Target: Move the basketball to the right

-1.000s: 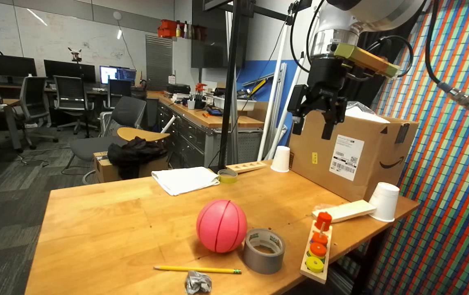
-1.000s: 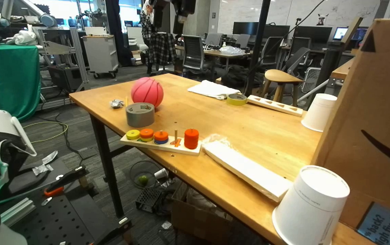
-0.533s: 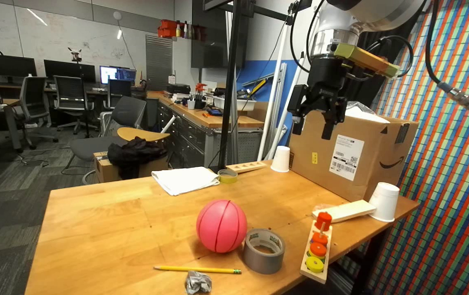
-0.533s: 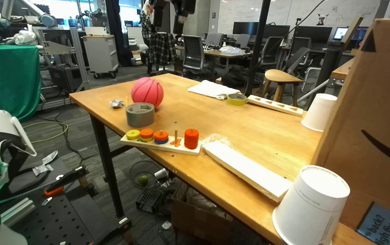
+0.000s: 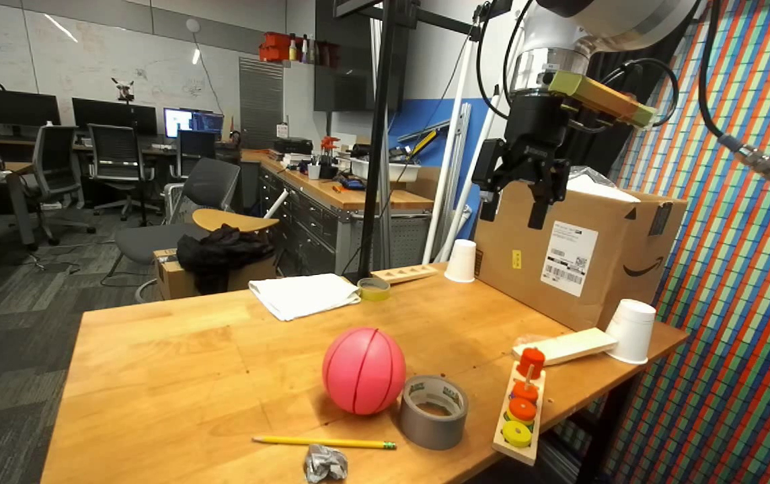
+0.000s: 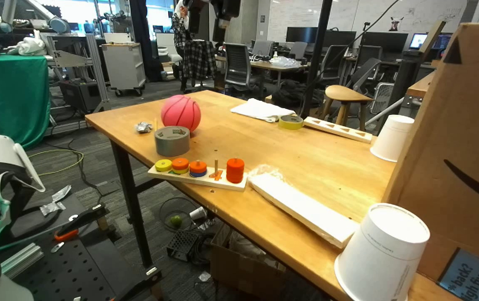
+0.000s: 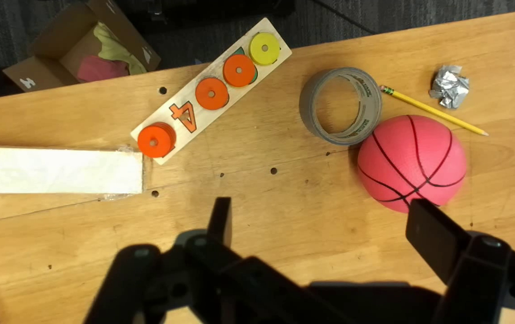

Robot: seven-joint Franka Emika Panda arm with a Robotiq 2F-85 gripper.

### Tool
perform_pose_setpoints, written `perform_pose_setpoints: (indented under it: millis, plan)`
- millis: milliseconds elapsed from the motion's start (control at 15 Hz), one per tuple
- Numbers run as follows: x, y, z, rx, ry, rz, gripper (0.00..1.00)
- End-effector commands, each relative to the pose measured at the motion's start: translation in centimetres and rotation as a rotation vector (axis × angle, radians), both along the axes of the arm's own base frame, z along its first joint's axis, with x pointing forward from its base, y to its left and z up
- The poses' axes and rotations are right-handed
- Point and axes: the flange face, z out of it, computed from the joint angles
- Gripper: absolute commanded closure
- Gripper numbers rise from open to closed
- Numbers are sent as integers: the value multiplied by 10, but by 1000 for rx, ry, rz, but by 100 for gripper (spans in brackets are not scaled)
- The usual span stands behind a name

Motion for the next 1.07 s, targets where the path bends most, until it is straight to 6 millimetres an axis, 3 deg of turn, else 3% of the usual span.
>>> perform_pose_setpoints:
  millis: [0,867,1000]
  plan:
    - [0,0,0,0,1,0,0]
    - [0,0,0,0,1,0,0]
    - [-3,19,8,4,-21,25,0]
